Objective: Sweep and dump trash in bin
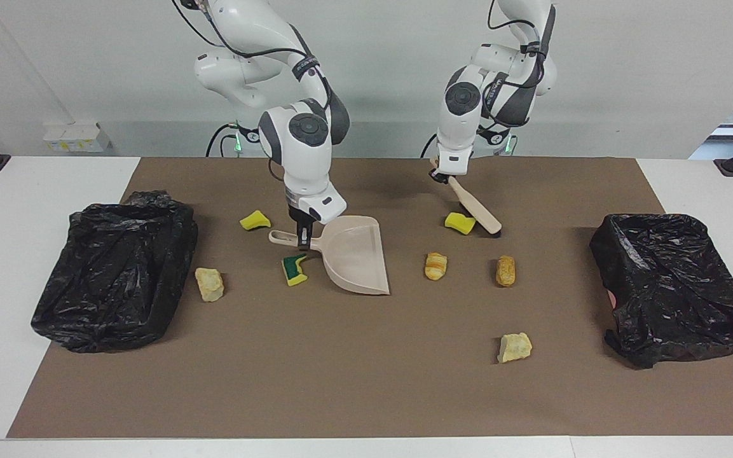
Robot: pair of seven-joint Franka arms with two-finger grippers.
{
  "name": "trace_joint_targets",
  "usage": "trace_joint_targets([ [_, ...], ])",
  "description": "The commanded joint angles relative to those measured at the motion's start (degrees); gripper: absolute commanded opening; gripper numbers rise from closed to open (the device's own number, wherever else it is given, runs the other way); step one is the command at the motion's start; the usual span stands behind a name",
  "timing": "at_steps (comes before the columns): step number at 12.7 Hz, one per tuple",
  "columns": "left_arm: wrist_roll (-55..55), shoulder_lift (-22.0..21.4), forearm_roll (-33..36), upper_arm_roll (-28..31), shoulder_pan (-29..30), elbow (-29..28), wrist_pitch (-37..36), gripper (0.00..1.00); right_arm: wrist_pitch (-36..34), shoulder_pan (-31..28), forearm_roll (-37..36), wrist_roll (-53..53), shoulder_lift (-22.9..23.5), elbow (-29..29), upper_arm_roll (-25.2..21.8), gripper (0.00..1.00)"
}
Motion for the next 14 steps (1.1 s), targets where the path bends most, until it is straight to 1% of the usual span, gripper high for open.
trace_joint_targets([
  [1, 5.2, 2.2, -2.3, 0.7, -2.1, 2.0, 3.8, 0.0, 3.2, 1.1, -0.4, 0.3, 1.0, -1.3, 0.3, 0.0],
  [3, 11.2, 3.6, -4.4, 0.7, -2.7, 3.6, 5.8, 0.0, 4.3, 2.0, -0.4, 2.6, 2.0, -1.3, 0.3, 0.0],
  [5, 17.0, 5.0, -4.9, 0.7, -2.8, 5.7, 6.5, 0.0, 5.4, 3.0, -0.5, 3.3, 2.3, -1.2, 0.3, 0.0],
  [7, 18.6, 5.5, -4.9, 0.8, -2.7, 6.7, 5.5, 0.0, 5.5, 3.5, -0.7, 3.3, 2.4, -1.2, 0.3, 0.0],
  [9, 19.4, 4.7, -4.9, 1.4, -1.9, 7.3, 3.8, 0.0, 4.5, 3.0, -0.7, 3.3, 2.3, -1.4, 0.2, 0.0],
  [11, 20.6, 5.1, -3.8, 1.5, 0.4, 10.1, -2.4, 0.0, 2.5, 2.8, -0.4, 2.6, 2.3, -1.2, 0.3, 0.0],
  [14, 26.9, 5.4, -3.1, 1.5, 4.5, 9.5, -1.0, 0.0, -0.4, 3.0, -0.5, 0.6, 2.3, -0.4, 0.3, 0.0],
])
